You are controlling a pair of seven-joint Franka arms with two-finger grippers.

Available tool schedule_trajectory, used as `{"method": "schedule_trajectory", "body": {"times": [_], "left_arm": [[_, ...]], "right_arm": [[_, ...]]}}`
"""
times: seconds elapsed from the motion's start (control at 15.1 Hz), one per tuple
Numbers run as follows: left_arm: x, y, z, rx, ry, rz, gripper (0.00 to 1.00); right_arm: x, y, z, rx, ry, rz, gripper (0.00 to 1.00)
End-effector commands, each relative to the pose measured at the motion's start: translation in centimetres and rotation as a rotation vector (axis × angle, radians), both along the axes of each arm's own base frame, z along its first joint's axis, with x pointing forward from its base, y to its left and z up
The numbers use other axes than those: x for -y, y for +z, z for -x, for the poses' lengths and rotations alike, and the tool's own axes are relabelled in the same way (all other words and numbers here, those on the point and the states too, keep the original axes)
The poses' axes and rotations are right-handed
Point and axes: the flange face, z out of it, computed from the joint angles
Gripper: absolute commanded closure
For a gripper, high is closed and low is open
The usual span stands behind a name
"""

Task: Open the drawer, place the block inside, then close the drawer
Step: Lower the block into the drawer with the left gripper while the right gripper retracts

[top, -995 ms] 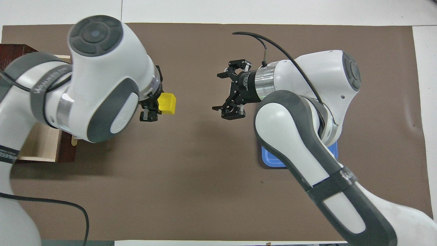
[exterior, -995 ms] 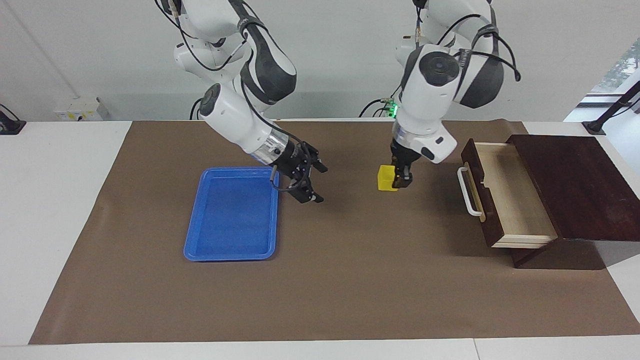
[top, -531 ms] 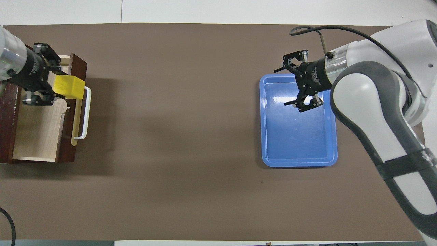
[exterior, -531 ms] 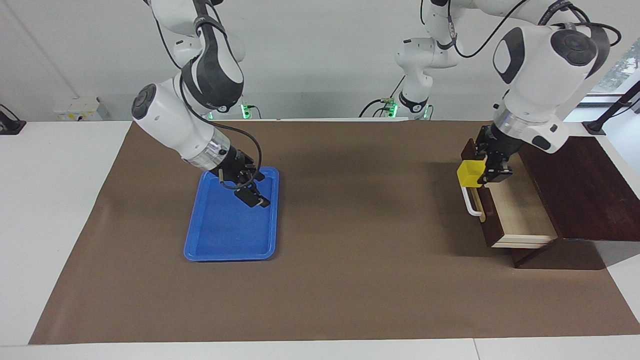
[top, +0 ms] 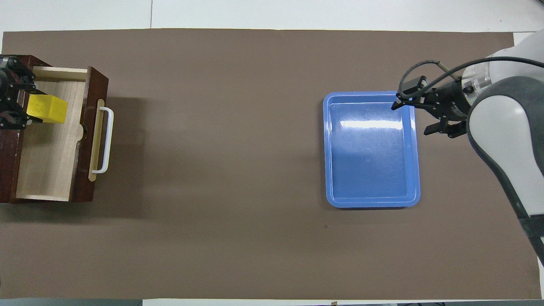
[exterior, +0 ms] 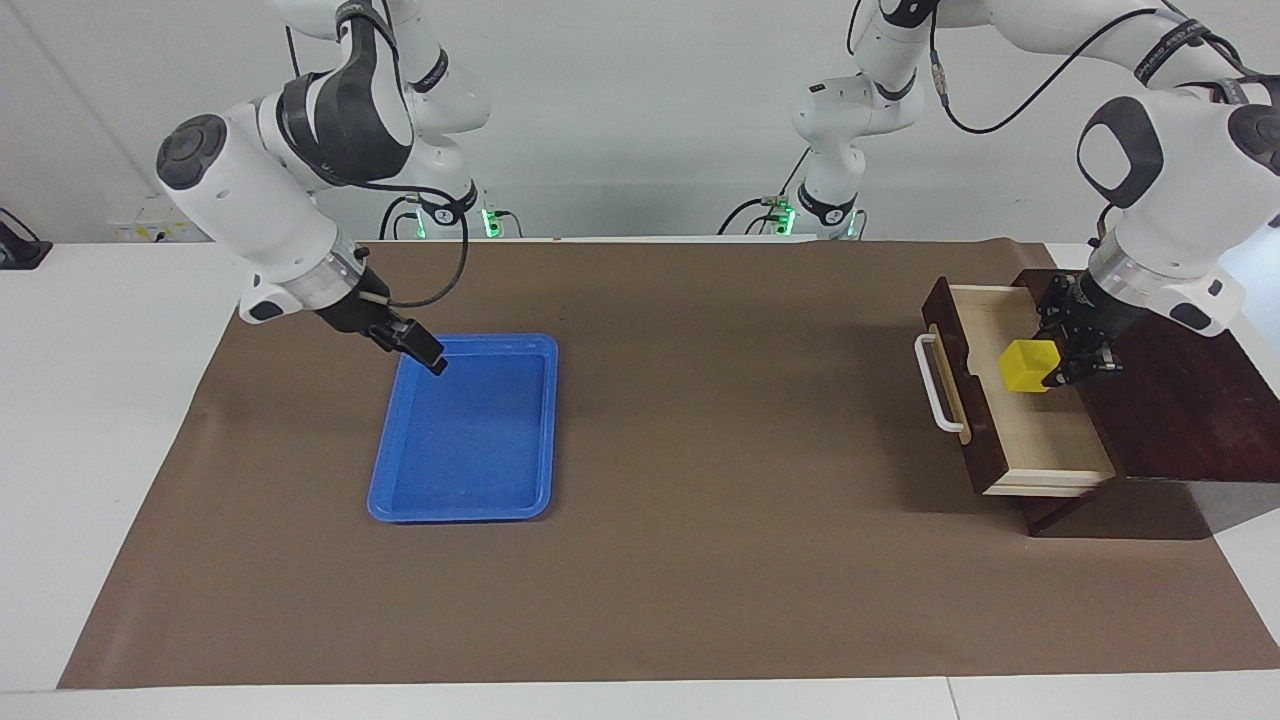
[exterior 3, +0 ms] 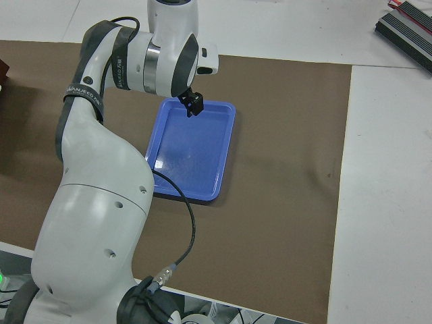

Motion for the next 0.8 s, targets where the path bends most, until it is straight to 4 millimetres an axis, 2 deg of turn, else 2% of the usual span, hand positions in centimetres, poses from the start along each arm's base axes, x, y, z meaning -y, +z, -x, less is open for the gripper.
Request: {"method": "schedule_trajectory", "body": {"times": [0.0,0.13,0.27,0.4,0.53,0.73], "left_arm": [[-1.1,-2.2,0.0,-0.020,-0.012,-0.005,1.00],[-0.8,-4.3,0.3,-0.015,-0.016,0.003,1.00],[-0.5,-5.1,0.7,-0.017,-0.021,0.010,1.00],[-0.4,-5.8,1.3,-0.026,-0.030,0.015,1.00],[-0.2,-6.6,2.1,-0.035,-0.069,0.017,1.00],[-0.1,-7.3,2.7,-0.037,-0.076,0.018,1.00]], "right_arm": [[1.4,2.5,2.3,0.033,0.197,0.060,0.00],[2.9,4.2,3.7,0.034,0.310,0.094,0.00],[3.4,5.7,5.2,0.014,0.421,0.159,0.00],[4.3,7.7,6.9,0.009,0.447,0.174,0.00],[4.5,8.6,8.2,-0.029,0.449,0.173,0.00],[4.3,9.5,8.4,-0.016,0.550,0.238,0.00]]}}
